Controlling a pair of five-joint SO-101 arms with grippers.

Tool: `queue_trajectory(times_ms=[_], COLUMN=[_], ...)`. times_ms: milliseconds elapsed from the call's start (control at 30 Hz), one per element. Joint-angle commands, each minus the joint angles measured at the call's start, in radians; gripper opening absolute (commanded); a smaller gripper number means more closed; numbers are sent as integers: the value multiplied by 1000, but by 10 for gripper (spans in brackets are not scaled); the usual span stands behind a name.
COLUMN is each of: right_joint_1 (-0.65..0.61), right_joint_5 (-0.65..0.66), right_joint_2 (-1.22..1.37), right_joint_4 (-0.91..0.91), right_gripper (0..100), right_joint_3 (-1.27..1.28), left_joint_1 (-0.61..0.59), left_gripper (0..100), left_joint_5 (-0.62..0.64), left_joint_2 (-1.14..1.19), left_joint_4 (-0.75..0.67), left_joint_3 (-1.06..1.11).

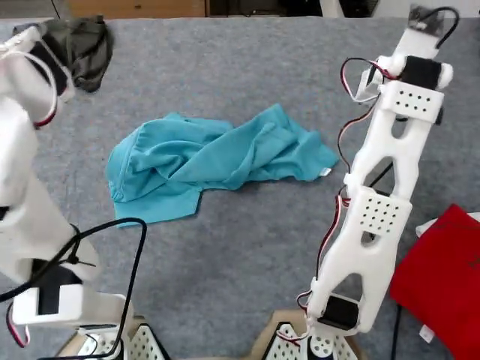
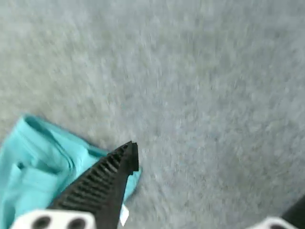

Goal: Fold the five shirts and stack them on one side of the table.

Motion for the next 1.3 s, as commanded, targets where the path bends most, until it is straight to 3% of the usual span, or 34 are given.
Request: queue_trajectory(times_ms=[0,333,533,633,767,900,1267], right_joint_1=[-47,-209,-193,-153,-130,-134,-137], right_joint_5=[11,3,11,12,12,12,12], right_joint_2=[-87,-79,-82,-81,-82,-81,-79], right_joint_4=[17,-25,-17,-15,-29,-29,-29], right_gripper=[512,512,512,512,512,512,512], right_joint_3=[96,263,209,193,193,194,199], left_joint_1=[-20,71,110,109,103,44,-69], left_gripper=[18,18,19,83,242,243,243], left_joint_5=[-5,-3,51,117,227,236,-149], left_joint_2=[-21,16,119,197,297,351,366], left_joint_4=[11,8,-230,-334,-338,-338,-175], left_joint_3=[109,819,1105,1138,1122,1073,931])
